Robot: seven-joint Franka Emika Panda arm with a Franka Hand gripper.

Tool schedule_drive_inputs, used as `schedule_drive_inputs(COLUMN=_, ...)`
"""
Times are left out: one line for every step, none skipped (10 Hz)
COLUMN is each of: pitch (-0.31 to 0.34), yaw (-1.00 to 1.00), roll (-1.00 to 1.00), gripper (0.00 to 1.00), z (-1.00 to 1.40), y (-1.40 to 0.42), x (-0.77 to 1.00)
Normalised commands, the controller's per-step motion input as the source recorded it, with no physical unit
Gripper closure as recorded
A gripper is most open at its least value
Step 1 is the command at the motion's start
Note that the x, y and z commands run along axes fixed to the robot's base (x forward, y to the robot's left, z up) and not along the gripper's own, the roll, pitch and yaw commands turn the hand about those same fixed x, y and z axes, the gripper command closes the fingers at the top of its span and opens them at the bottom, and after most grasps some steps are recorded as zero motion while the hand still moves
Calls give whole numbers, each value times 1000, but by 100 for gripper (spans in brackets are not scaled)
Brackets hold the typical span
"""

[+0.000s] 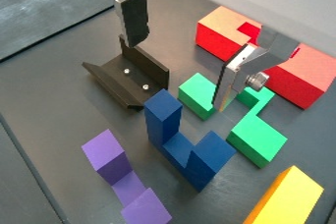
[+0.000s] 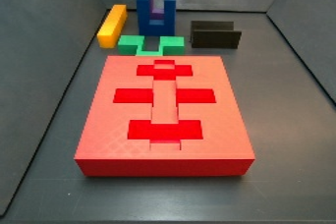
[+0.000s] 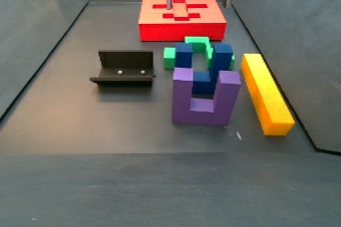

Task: Pick up the purple object. Move up. Move to above the board. Insert the purple object.
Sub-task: Pick up the purple object.

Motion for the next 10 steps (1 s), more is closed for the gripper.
schedule_drive_inputs(pitch=0, yaw=0, roll=0, gripper=0, z=0, y=23, x=-57)
schedule_drive_inputs(pitch=21, yaw=0, roll=0, gripper=0, z=-189, y=49, x=20)
schedule_drive_inputs(pitch=0, yaw=-71, roll=-63, gripper=0, z=-209, y=686, x=220)
schedule_drive_inputs(pitch=-13, yaw=-123, roll=-129, gripper=0, z=-66, y=823, x=226)
schedule_drive_inputs(pitch=-16, yaw=-151, roll=-119, gripper=0, z=-51, y=809, x=254)
schedule_drive_inputs(pitch=0, yaw=-274, roll=-79, gripper=0, z=-77, y=634, x=549)
schedule_drive_inputs(pitch=51, yaw=-489, roll=0, gripper=0, z=-140, y=417, x=691)
schedule_drive_inputs(pitch=43, yaw=-537, roll=0, gripper=0, z=-209, y=406, x=634)
schedule_drive_inputs(pitch=0, yaw=-540, roll=0, gripper=0, z=-394, y=380, x=583)
schedule_drive_inputs(pitch=-94, yaw=-406, roll=0, gripper=0, z=-520, y=217, x=277)
